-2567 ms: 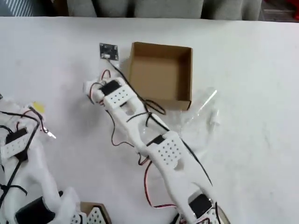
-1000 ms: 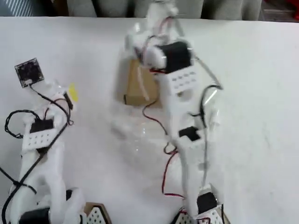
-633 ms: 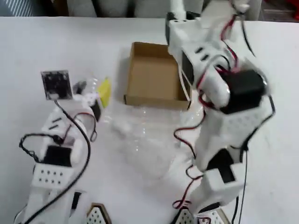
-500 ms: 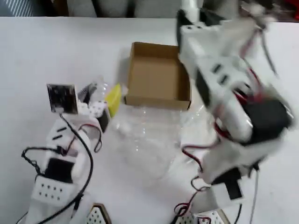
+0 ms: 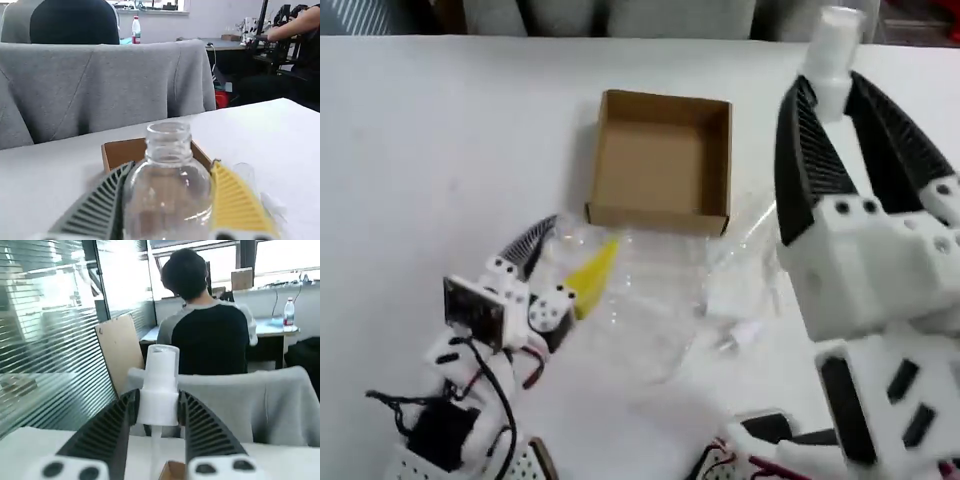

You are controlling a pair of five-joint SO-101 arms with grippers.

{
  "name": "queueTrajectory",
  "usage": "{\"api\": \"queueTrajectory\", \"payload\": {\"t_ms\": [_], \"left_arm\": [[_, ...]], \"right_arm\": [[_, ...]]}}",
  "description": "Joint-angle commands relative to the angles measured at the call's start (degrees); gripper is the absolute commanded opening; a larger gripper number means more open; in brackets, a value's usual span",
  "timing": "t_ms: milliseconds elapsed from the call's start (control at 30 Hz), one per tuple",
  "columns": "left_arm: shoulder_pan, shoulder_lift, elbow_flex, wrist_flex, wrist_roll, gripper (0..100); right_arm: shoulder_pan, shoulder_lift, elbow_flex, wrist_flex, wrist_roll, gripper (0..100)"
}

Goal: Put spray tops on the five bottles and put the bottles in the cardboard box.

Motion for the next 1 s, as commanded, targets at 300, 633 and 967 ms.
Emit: {"api": "queueTrajectory", "payload": {"t_ms": [300,633,967], "left_arm": [[0.66,-0.48,4.22,-9.67,5.1,2],[0.57,-0.48,8.0,-9.67,5.01,2],[0.31,-0.48,8.35,-9.41,5.01,2]], "right_arm": [[-10.68,-0.13,14.24,-12.44,-5.19,1.6],[-13.05,-0.75,37.63,-34.95,-5.1,1.6],[-13.14,-0.75,53.8,-54.55,-5.19,1.6]]}}
